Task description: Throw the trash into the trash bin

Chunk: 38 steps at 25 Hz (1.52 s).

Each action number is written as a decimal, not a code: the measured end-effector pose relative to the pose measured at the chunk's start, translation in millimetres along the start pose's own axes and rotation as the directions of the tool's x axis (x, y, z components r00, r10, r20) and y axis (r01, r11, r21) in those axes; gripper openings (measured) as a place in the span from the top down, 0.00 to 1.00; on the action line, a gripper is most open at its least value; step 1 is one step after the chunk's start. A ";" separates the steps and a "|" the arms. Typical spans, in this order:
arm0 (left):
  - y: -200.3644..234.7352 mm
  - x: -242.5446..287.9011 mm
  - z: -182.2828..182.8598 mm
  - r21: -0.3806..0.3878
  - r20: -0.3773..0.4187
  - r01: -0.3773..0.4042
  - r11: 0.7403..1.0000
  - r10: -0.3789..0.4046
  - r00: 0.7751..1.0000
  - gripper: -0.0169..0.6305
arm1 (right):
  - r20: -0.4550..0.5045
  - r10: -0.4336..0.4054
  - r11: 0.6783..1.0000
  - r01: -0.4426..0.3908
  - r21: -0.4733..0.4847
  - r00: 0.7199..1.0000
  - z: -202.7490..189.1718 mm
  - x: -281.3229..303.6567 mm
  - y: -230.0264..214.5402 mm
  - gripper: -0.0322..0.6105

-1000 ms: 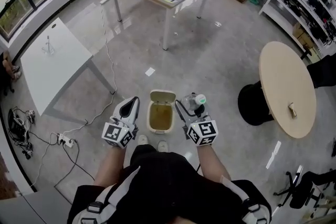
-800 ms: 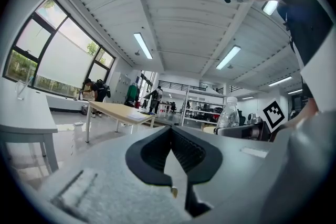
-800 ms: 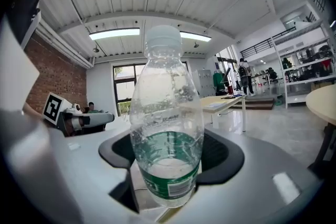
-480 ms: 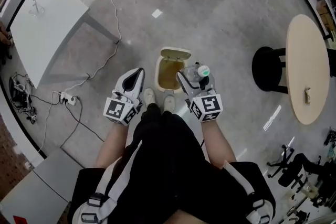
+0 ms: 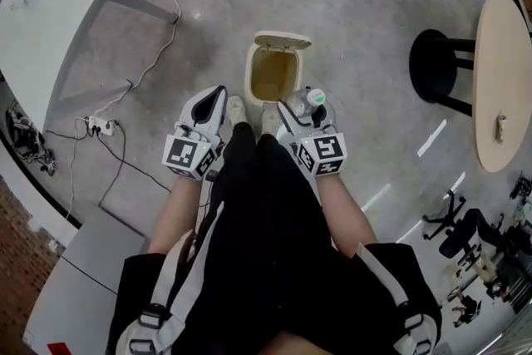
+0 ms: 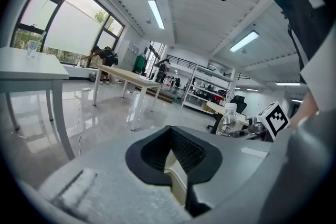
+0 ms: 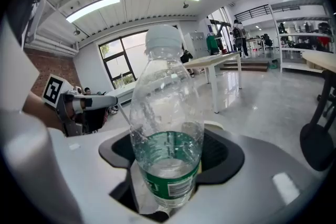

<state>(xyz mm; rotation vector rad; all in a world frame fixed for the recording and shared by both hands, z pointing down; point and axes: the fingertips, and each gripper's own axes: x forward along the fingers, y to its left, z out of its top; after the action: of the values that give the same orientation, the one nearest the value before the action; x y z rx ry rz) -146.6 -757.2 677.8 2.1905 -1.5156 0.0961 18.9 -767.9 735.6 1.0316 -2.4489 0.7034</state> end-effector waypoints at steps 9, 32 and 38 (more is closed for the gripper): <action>-7.5 49.8 -86.1 0.025 -0.181 0.098 0.995 -0.092 0.979 0.97 | -0.210 -0.016 0.998 0.030 0.061 0.978 -95.1 75.5 -28.6 0.44; 22.1 26.0 -145.7 -0.073 -0.279 -0.013 0.997 -0.008 0.960 0.97 | -0.272 0.002 0.995 0.025 0.096 0.962 -144.7 128.3 -48.4 0.39; 5.3 34.0 -138.5 -0.088 -0.248 0.006 0.996 -0.027 0.968 0.97 | -0.241 -0.004 0.999 0.016 0.048 0.971 -132.7 108.4 -46.8 0.59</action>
<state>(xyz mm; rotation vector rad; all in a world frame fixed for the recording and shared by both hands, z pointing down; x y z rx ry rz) -109.9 -730.5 813.1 2.0365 -1.3363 0.2844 3.5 -778.0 912.3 0.9168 -2.2267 0.8374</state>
